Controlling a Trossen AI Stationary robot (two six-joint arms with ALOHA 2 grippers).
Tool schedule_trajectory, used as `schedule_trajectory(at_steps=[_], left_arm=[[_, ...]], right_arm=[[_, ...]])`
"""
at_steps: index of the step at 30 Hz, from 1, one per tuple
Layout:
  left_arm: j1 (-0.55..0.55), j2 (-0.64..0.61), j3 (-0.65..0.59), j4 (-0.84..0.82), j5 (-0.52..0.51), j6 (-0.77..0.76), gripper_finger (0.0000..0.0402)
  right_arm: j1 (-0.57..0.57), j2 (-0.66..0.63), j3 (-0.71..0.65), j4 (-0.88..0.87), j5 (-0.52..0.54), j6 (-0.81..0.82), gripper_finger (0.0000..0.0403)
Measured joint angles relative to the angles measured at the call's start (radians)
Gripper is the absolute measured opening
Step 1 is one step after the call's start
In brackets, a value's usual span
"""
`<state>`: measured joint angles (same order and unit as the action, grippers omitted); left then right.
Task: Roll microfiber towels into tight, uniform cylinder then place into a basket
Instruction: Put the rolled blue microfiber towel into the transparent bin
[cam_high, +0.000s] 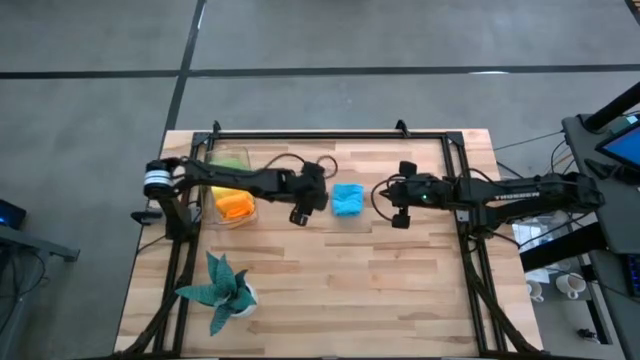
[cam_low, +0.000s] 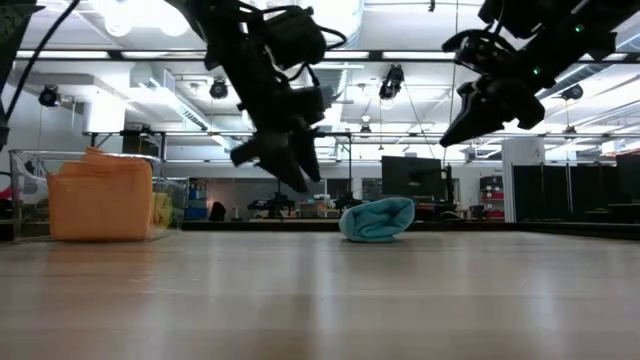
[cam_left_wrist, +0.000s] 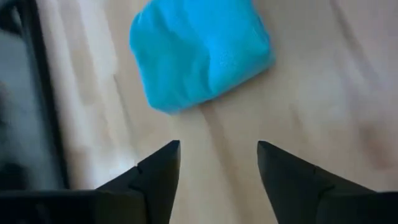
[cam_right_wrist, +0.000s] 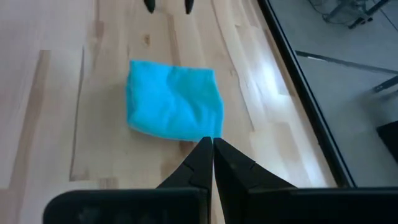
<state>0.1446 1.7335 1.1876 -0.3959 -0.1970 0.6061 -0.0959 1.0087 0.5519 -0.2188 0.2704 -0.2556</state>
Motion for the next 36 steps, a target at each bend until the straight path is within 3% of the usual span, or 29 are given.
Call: schedule_trajectory(at_steps=[3, 8, 17, 22, 36], left_arm=[[-0.031, 0.045, 0.003, 0.069, -0.092, 0.189, 0.0202], [-0.049, 0.137, -0.008, 0.188, -0.124, 0.392, 0.0203], [-0.049, 0.241, -0.012, 0.407, -0.143, 0.529, 0.0203], [-0.047, 0.259, -0.014, 0.442, -0.143, 0.614, 0.0203], [-0.041, 0.303, -0.01, 0.555, -0.009, 0.696, 0.0196]], right_arm=[[0.0, -0.01, -0.026, 0.027, 0.003, 0.023, 0.0009], [0.0, -0.006, -0.032, 0.048, 0.005, 0.03, 0.0009], [0.0, 0.009, -0.015, 0.057, 0.019, 0.04, 0.0009], [0.0, 0.009, -0.016, 0.06, 0.019, 0.048, 0.0009], [0.0, 0.009, -0.016, 0.077, 0.019, 0.073, 0.0009]])
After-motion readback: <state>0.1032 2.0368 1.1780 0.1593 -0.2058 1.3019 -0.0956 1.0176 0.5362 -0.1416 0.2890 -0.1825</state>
